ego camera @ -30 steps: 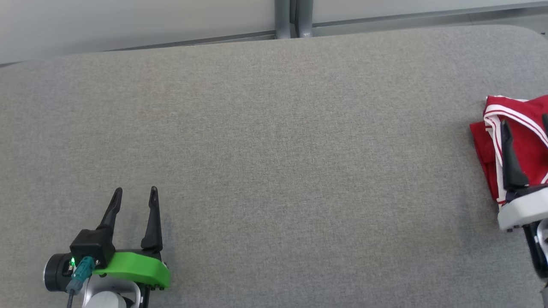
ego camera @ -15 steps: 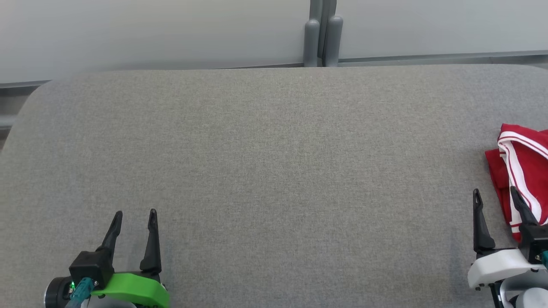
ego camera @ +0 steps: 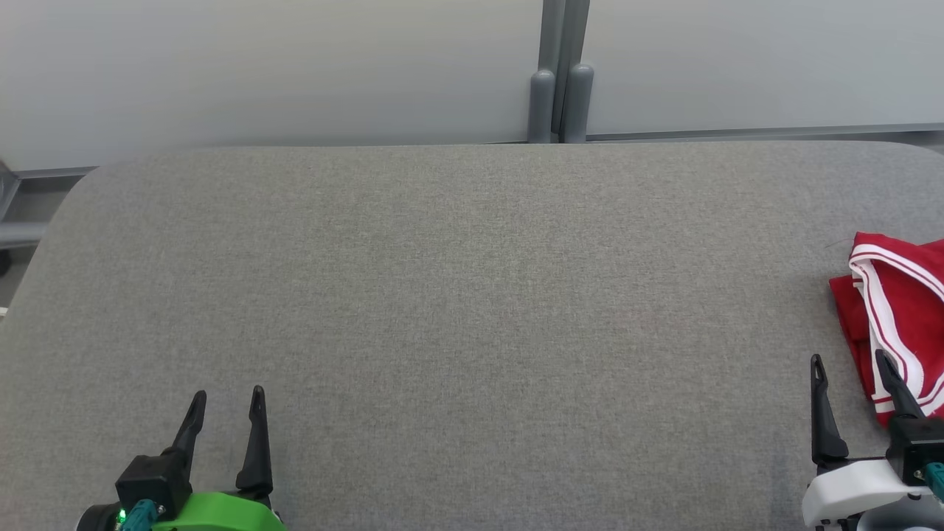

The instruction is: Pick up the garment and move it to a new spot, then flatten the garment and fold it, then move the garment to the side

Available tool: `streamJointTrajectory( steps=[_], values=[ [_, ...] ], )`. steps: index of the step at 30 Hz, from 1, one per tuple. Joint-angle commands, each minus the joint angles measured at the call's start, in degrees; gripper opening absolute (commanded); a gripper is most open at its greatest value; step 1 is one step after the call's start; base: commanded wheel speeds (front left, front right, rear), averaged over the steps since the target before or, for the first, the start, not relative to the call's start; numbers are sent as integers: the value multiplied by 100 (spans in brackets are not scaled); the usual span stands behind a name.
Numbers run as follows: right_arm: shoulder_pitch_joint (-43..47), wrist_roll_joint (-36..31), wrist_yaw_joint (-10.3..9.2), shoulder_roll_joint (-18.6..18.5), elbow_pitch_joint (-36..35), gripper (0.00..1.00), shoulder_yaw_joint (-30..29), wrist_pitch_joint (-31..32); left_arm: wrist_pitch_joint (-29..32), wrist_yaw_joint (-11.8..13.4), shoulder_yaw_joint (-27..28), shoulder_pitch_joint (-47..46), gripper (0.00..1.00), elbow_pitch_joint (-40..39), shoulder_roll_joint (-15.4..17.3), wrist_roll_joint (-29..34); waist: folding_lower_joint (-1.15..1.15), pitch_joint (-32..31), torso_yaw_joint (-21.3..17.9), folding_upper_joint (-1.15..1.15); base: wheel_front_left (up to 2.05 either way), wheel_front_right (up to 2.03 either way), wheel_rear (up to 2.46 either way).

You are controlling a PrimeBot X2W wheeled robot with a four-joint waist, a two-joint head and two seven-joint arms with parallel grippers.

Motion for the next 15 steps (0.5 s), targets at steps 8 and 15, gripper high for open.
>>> streamJointTrajectory(
  steps=[8,15],
  values=[
    [-59,-25,-2,-13,72,100,21,-19,-25,-60,78,-104,100,71,-54,91,0,-4,-145,69,0,0,0],
    [13,-79,-2,-12,76,100,15,-19,-25,-93,131,-15,100,108,-82,115,0,-73,-266,69,0,0,0]
  ],
)
